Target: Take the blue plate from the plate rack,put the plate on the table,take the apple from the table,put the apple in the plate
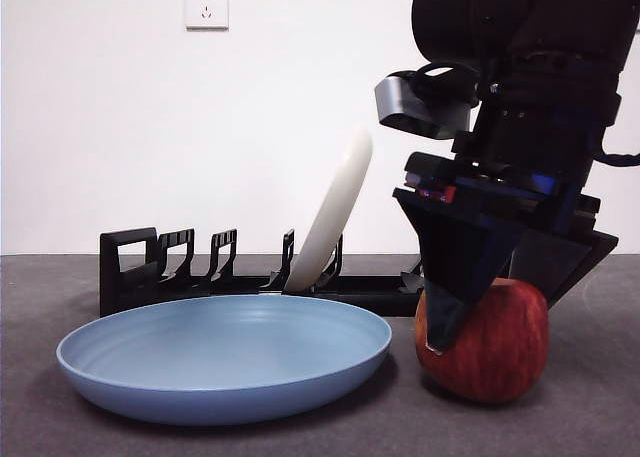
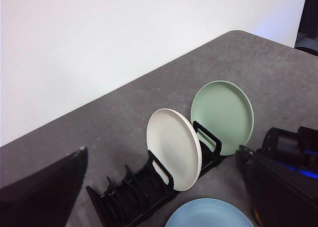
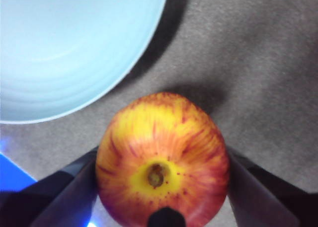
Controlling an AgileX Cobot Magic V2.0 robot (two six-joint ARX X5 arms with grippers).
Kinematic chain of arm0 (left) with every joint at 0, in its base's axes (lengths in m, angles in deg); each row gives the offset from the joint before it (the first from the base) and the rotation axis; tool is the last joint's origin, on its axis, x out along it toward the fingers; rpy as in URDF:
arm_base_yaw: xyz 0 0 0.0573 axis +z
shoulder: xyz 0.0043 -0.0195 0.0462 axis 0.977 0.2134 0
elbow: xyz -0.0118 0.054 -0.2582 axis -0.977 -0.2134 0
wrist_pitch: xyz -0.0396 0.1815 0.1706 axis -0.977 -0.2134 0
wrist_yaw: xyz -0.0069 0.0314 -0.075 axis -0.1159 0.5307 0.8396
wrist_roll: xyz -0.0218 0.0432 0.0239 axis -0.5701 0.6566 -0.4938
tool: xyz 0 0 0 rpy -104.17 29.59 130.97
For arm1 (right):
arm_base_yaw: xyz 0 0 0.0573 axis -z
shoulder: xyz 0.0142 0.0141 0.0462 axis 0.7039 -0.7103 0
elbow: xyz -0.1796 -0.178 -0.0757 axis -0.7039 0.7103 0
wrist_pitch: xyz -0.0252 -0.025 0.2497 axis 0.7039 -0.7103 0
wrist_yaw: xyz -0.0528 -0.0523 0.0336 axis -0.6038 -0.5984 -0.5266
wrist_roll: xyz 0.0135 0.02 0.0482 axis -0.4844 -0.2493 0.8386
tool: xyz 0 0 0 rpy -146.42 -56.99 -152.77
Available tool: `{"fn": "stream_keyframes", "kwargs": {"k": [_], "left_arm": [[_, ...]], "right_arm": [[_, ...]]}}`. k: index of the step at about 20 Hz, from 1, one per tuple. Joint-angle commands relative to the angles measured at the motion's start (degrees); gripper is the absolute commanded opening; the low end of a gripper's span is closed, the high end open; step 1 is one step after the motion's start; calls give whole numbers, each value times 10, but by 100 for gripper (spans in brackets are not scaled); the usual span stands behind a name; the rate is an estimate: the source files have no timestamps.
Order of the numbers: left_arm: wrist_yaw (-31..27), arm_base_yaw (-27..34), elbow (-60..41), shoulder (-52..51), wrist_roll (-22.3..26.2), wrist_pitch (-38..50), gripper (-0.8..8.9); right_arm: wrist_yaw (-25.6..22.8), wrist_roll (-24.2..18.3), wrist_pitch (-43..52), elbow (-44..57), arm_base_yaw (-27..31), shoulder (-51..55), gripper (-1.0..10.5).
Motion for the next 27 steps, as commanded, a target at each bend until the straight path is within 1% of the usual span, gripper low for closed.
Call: {"fn": "stream_keyframes", "kwargs": {"k": [1, 3, 5, 7, 8, 11, 12, 13, 15, 18, 20, 22, 23, 24, 27], "left_arm": [[-2, 2, -1, -1, 4, 2, 500], [-1, 2, -1, -1, 4, 2, 500], [-1, 2, -1, -1, 4, 2, 500], [-1, 2, -1, -1, 4, 2, 500], [-1, 2, -1, -1, 4, 2, 500], [-1, 2, -1, -1, 4, 2, 500], [-1, 2, -1, -1, 5, 1, 500], [-1, 2, -1, -1, 5, -1, 500], [-1, 2, -1, -1, 5, -7, 500], [-3, 2, -1, -1, 5, -14, 500], [-14, 2, -1, -1, 5, -15, 500], [-19, 2, -1, -1, 6, -19, 500], [-19, 2, -1, -1, 6, -19, 500], [-19, 2, -1, -1, 6, -19, 500], [-20, 2, -1, -1, 6, -26, 500]], "right_arm": [[5, 9, 0, -10, -2, -3, -10], [6, 20, -9, -43, -2, -3, -11], [14, 20, -15, -93, -9, -3, -12], [61, 13, -15, -149, -17, -11, -12], [66, 12, -15, -175, -24, -24, -13], [62, 1, -23, -250, -53, -92, -13], [55, -5, -24, -271, -63, -120, -12], [37, -9, -30, -291, -74, -150, -12], [30, -15, -38, -315, -89, -197, -12], [26, -18, -39, -318, -100, -239, -12], [2, -24, -50, -318, -106, -253, -12], [2, -28, -53, -318, -113, -257, -12], [2, -29, -51, -318, -115, -257, 8], [2, -29, -51, -318, -118, -257, 73], [2, -28, -51, -318, -118, -257, 432]]}}
